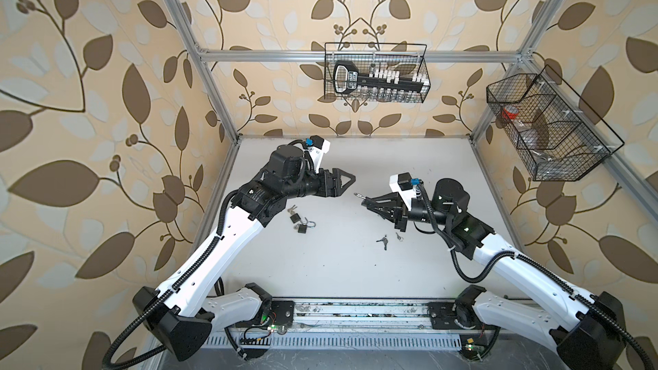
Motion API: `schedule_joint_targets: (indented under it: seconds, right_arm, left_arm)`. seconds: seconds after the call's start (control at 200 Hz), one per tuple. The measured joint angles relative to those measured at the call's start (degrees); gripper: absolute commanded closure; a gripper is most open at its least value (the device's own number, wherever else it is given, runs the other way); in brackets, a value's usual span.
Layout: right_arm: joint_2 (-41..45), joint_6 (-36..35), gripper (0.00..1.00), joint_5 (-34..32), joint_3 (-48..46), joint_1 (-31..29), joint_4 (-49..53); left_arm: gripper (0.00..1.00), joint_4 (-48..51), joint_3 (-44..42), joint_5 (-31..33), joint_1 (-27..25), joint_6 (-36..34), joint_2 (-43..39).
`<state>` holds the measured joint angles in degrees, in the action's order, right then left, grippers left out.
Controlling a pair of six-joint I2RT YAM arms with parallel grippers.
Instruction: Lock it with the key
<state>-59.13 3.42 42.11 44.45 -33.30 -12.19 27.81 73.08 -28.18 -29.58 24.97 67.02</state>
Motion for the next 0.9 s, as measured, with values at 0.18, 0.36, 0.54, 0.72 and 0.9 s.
schedule_joint_targets:
  seconds: [0.18, 0.36, 0.54, 0.72, 0.9]
  right_arm:
    - [0.0, 0.2, 1.00, 2.1, 0.9, 0.0, 0.0]
    - [-0.1, 0.4, 1.00, 2.5, 1.0, 0.0, 0.0]
    - [0.4, 0.7, 1.00, 2.0, 1.0, 0.0, 0.0]
    - [1.7, 1.1, 1.00, 0.5, 1.0, 0.0, -0.7]
    - [2.1, 1.5, 1.00, -1.6, 1.0, 0.0, -0.8]
  left_arm:
    - [0.34, -0.2, 0.0, -5.3, 0.0, -0.6, 1.9]
    - [0.39, -0.2, 0.0, -8.4, 0.0, -0.9, 2.3]
    - [0.47, -0.2, -0.1, -9.4, 0.0, -1.0, 2.3]
    - [0.55, -0.3, -0.3, -10.5, 0.0, -1.2, 2.3]
    - [0.63, -0.7, -0.3, -11.5, 0.0, -1.2, 2.3]
